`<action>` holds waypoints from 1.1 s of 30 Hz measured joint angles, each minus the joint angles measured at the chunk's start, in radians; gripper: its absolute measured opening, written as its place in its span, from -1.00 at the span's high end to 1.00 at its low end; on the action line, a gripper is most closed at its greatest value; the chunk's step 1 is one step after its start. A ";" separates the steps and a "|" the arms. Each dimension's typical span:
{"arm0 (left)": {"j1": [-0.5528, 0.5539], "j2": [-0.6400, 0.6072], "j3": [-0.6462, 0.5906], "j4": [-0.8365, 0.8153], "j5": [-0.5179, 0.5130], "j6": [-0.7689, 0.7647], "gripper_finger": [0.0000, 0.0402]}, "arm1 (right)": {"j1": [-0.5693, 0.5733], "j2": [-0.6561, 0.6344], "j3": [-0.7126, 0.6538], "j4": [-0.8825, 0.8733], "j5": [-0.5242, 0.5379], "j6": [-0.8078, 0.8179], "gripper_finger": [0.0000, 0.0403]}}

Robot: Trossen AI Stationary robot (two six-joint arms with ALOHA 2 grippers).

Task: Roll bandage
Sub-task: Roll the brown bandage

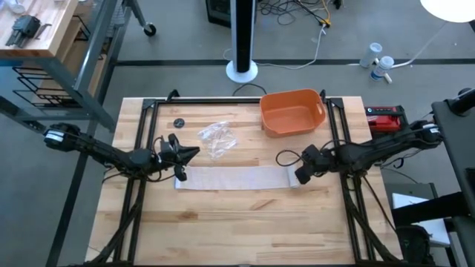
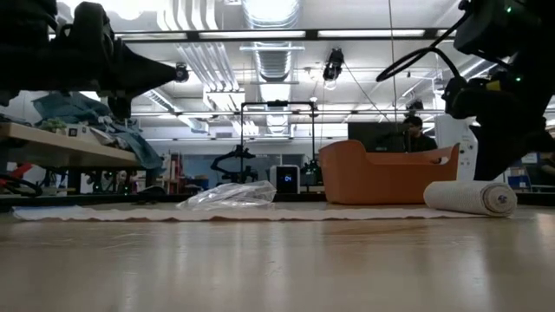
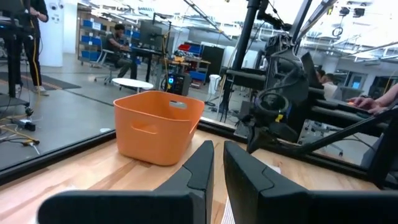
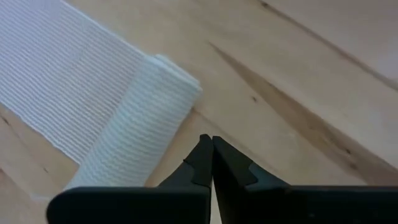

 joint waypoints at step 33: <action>0.000 -0.005 0.000 -0.005 0.000 0.015 0.86 | 0.032 0.110 0.002 0.259 -0.026 -0.008 1.00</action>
